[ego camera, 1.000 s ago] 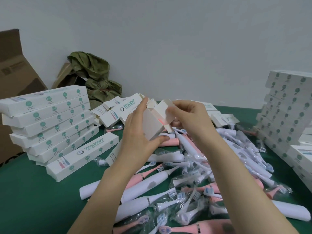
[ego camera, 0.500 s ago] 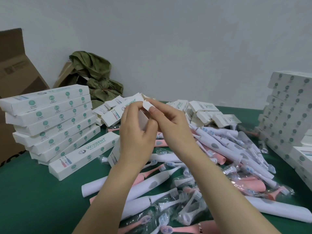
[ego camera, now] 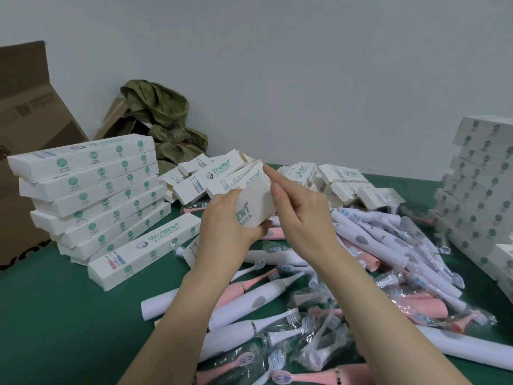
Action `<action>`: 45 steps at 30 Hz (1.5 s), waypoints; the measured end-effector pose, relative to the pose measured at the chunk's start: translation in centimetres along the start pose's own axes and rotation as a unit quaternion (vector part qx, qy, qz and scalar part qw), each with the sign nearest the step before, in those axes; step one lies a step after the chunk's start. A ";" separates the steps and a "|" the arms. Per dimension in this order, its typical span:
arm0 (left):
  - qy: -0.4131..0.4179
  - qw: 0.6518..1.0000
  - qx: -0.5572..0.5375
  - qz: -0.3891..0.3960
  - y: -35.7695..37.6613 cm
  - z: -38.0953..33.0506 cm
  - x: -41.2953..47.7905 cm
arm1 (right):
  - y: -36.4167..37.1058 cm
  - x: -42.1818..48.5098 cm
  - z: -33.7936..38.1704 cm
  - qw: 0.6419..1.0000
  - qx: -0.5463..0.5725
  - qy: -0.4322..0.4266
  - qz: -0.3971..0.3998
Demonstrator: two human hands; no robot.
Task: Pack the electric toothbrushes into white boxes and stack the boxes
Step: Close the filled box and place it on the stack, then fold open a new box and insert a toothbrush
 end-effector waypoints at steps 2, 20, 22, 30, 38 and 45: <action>0.003 1.000 -0.002 -0.001 0.0 0.0 0.0 | 0.4 -0.2 0.2 1.000 -0.015 -0.005 0.015; 0.040 0.994 0.077 -0.072 0.7 -1.7 -0.9 | -0.8 0.7 0.3 0.994 0.007 0.029 -0.105; 0.070 0.988 0.110 -0.085 0.0 -1.6 -0.7 | -1.3 1.0 0.0 0.989 0.063 0.063 -0.122; -0.049 0.928 0.339 0.146 -2.8 6.4 5.7 | -0.9 -0.5 -3.6 0.954 -0.001 0.299 -0.005; -0.077 0.881 0.362 0.296 -1.9 13.4 6.2 | 1.6 -1.9 -4.9 0.910 -0.213 0.295 0.197; -0.065 0.873 0.388 0.286 -1.5 14.1 6.5 | 1.7 -2.1 -5.1 0.908 -0.235 0.278 0.205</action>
Point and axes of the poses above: each hand's wrist, its own x-axis towards the middle knuckle, its own y-axis out of the palm, z = x × y, the point moved 2 cm from there along x, towards the middle knuckle, and after that the axes turned 14 degrees about x, right-handed, at the moved point
